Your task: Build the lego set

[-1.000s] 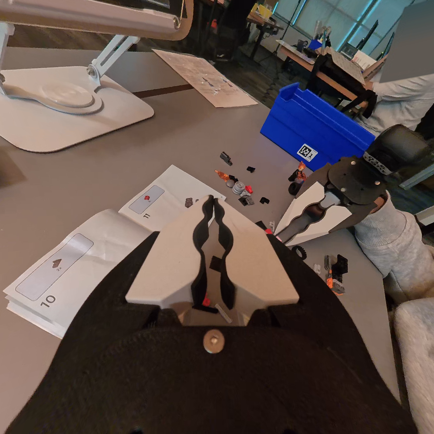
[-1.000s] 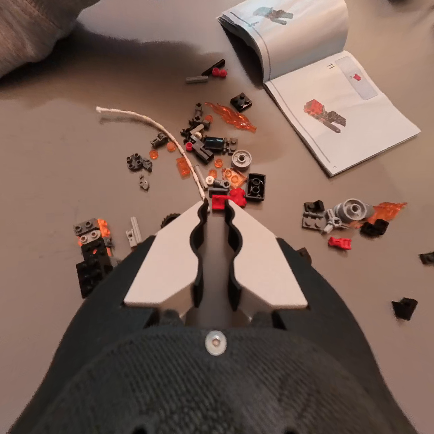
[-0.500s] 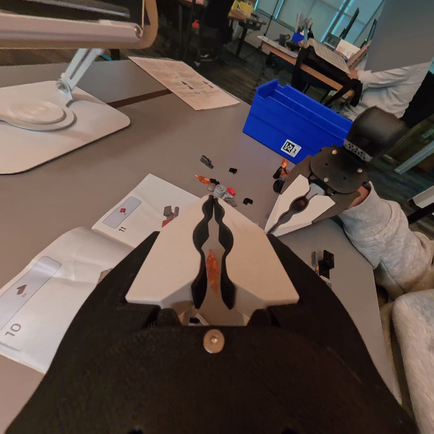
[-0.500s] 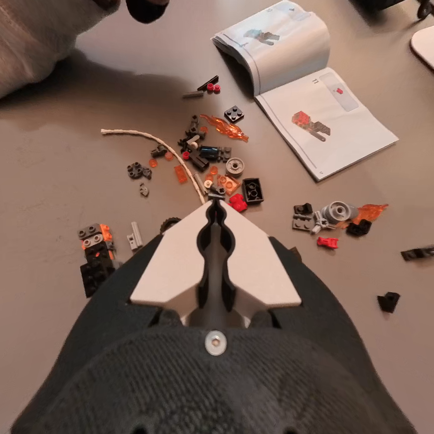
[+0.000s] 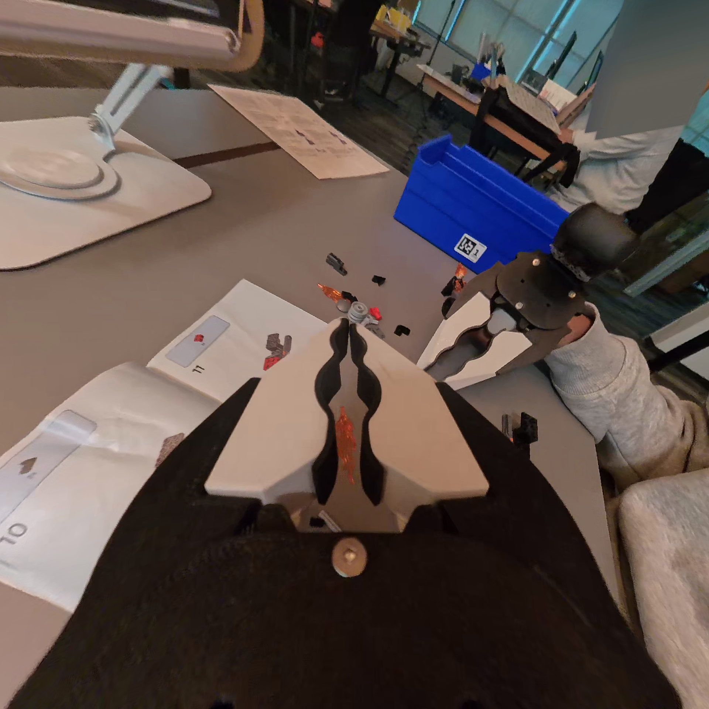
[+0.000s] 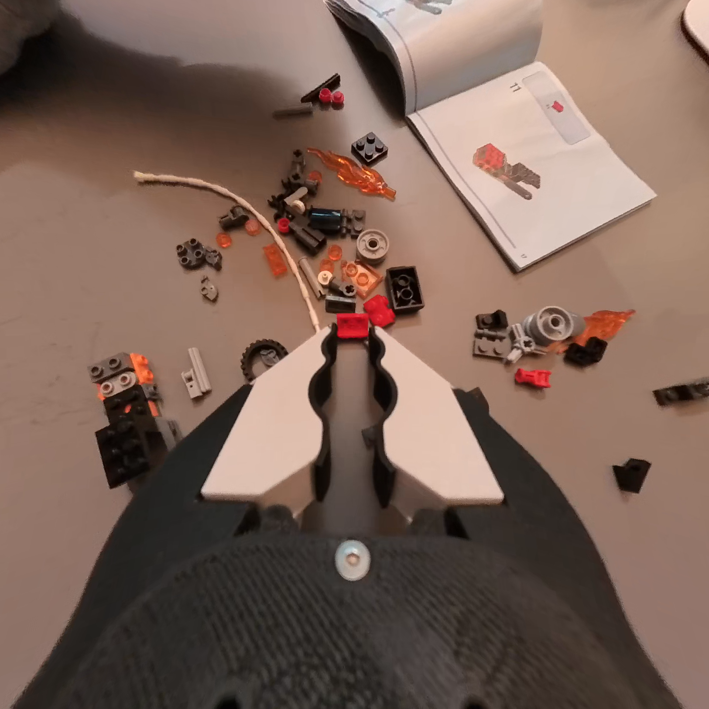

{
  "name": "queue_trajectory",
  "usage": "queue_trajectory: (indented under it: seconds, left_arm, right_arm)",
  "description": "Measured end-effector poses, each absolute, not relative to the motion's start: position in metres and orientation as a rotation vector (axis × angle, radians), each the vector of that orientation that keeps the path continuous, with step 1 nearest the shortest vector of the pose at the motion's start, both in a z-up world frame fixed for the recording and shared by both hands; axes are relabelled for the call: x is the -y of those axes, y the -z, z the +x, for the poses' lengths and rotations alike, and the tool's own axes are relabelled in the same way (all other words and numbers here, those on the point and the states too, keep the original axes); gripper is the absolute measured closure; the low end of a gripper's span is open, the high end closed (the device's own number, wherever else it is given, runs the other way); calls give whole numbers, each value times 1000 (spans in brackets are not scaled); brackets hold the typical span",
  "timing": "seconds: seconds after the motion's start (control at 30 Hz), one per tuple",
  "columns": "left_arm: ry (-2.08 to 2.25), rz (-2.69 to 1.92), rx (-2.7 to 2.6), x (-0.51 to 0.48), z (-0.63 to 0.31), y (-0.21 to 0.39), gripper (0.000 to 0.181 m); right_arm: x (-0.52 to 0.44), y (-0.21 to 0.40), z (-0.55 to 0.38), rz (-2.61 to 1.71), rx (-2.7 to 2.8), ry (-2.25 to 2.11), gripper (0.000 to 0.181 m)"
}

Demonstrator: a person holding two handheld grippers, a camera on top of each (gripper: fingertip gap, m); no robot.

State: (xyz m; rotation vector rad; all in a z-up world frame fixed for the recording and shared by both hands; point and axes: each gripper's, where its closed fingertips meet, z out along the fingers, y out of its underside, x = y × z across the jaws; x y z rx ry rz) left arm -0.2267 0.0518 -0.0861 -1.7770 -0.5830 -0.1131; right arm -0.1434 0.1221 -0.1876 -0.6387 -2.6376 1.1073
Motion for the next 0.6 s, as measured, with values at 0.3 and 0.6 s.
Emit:
queue_trajectory:
  seconds: [0.3,0.6]
  left_arm:
    - [122,-1655,637,-37,-239,71,181]
    - [98,-1649,567,-43,-232,65,180]
  right_arm:
    - [-121,177,-145,-681,2619,-1172,167]
    - [-122,116,-154,-709,2346,-1547,167]
